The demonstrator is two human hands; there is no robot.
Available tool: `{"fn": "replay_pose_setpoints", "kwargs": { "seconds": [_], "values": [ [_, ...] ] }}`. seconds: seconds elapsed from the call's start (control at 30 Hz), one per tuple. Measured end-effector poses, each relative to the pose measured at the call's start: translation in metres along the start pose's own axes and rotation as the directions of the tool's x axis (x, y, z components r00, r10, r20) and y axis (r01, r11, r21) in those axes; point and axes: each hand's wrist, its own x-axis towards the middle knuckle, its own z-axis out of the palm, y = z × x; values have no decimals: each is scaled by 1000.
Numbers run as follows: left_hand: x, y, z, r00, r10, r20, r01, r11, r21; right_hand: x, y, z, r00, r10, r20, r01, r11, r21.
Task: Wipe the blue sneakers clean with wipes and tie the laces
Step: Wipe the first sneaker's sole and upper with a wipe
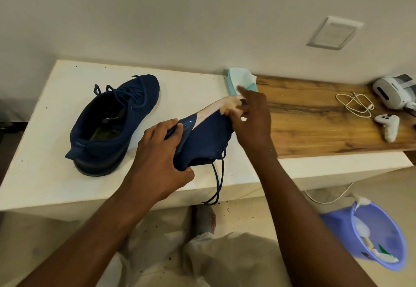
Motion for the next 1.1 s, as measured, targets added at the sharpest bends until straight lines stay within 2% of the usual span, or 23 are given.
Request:
{"fn": "replay_pose_setpoints", "kwargs": {
  "seconds": [0.07,0.1,0.17,0.23,0.27,0.3,0.33,0.4,0.43,0.47,0.5,0.57,0.63,0.7,0.77,0.83,0.9,1.0,1.03,1.1],
  "values": [
    [1,0,0,1000,-2,4,2,1000,-4,-5,2,0,993,79,-89,-76,996,35],
    [1,0,1,1000,-1,7,1,1000,-2,-14,-3,2,997,61,-50,-60,998,16],
    [4,-1,1,1000,-9,13,9,1000,-3,-34,-19,11,988,-86,130,89,996,-20],
    [4,-2,1,1000,-16,1,16,1000,-12,-50,-36,19,903,-312,295,347,935,-73],
    [3,-2,2,1000,-14,-9,14,1000,-14,-49,-39,22,860,-385,334,450,881,-143],
    [2,-2,2,1000,-7,-17,6,1000,-17,-39,-38,24,856,-411,315,487,845,-222],
    [1,-1,3,1000,4,-20,-4,1000,-17,-24,-33,23,887,-393,243,454,839,-300],
    [0,-2,4,1000,17,-13,-17,1000,1,-3,-23,16,966,-255,44,252,888,-386],
    [1,-2,4,1000,20,-8,-19,1000,14,-1,-20,18,980,-198,-5,179,897,-404],
    [2,-2,4,1000,19,-9,-19,1000,23,-5,-22,23,979,-203,9,186,880,-437],
    [2,-1,4,1000,17,-15,-17,1000,24,-13,-30,30,966,-241,94,256,846,-467],
    [1,0,4,999,11,-36,-11,1000,-5,-33,-47,43,901,-302,310,410,826,-387],
    [0,1,4,999,15,-40,-16,1000,-18,-31,-49,40,864,-326,383,466,807,-363],
    [0,0,4,999,29,-24,-29,1000,12,-15,-39,29,903,-321,286,421,795,-437],
    [1,0,4,999,34,-4,-34,999,28,0,-25,14,959,-265,98,278,822,-497],
    [1,0,4,999,37,8,-37,998,45,0,-21,12,979,-201,17,183,845,-502],
    [2,0,5,999,38,5,-38,998,53,-12,-30,22,973,-206,108,232,836,-497],
    [2,0,7,1000,22,2,-23,999,49,-27,-41,38,891,-289,350,427,796,-430],
    [2,0,6,1000,26,-3,-26,999,47,-22,-42,36,878,-309,366,457,772,-442],
    [1,1,6,999,44,-15,-43,998,39,-7,-37,28,909,-294,296,411,751,-517]
  ]
}}
